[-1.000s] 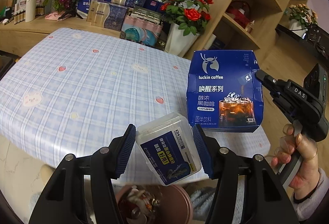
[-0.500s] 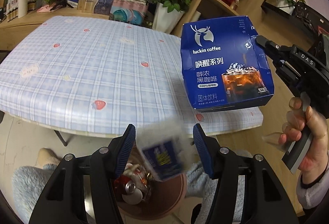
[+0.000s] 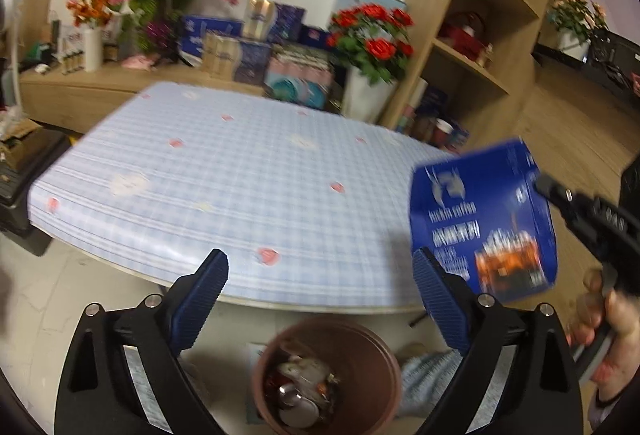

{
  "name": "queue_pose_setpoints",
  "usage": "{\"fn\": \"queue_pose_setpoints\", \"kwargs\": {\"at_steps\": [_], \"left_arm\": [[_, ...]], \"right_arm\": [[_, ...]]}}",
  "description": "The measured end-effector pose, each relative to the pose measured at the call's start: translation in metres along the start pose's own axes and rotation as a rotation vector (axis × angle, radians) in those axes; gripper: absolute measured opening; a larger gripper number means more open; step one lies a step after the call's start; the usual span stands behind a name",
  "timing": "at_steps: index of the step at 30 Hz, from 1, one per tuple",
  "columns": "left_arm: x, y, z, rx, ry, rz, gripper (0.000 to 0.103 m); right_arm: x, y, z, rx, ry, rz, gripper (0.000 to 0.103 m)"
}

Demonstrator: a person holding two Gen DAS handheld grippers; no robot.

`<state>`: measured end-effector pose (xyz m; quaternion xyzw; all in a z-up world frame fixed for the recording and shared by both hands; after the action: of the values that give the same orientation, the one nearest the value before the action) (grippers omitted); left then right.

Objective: Collect trash
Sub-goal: 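Carry the box and coffee bag over the bin and open both grippers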

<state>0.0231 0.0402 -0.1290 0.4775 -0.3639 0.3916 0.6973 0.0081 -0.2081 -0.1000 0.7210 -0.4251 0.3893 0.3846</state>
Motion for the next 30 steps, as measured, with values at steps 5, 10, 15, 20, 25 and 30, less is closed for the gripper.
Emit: {"fn": "queue_pose_setpoints", "kwargs": {"at_steps": [5,10,15,20,25,30], "left_arm": [[0.013,0.004,-0.017,0.053,0.019,0.035,0.094],[0.017,0.008,-0.031,0.093,0.029,0.051,0.096],[0.017,0.009,-0.035,0.108,0.031,0.049,0.096],[0.015,0.008,-0.037,0.109,0.031,0.044,0.096],[0.013,0.007,-0.036,0.11,0.029,0.04,0.096],[0.012,0.007,-0.033,0.127,-0.008,0.056,0.096]], "right_arm": [[-0.016,-0.001,-0.004,0.002,0.004,-0.046,0.013],[-0.034,-0.002,-0.007,0.005,0.014,-0.095,0.014],[-0.055,-0.006,-0.009,0.001,0.024,-0.155,0.014],[-0.079,-0.012,-0.009,-0.001,0.027,-0.229,0.014],[-0.101,-0.021,-0.009,0.004,-0.005,-0.324,0.018],[-0.106,-0.028,-0.012,-0.001,0.02,-0.349,0.046]]}}
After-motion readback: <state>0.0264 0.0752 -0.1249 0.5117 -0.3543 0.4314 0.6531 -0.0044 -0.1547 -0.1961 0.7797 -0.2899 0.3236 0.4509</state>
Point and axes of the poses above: each gripper's, at about its wrist camera, not at the fingertips, and y roughly against the way its jaws point, z to its right, x to its top, the point moved 3 cm from there along -y, roughly the way its jaws point, and after that the axes turned 13 degrees about z, right-handed, at the moved point
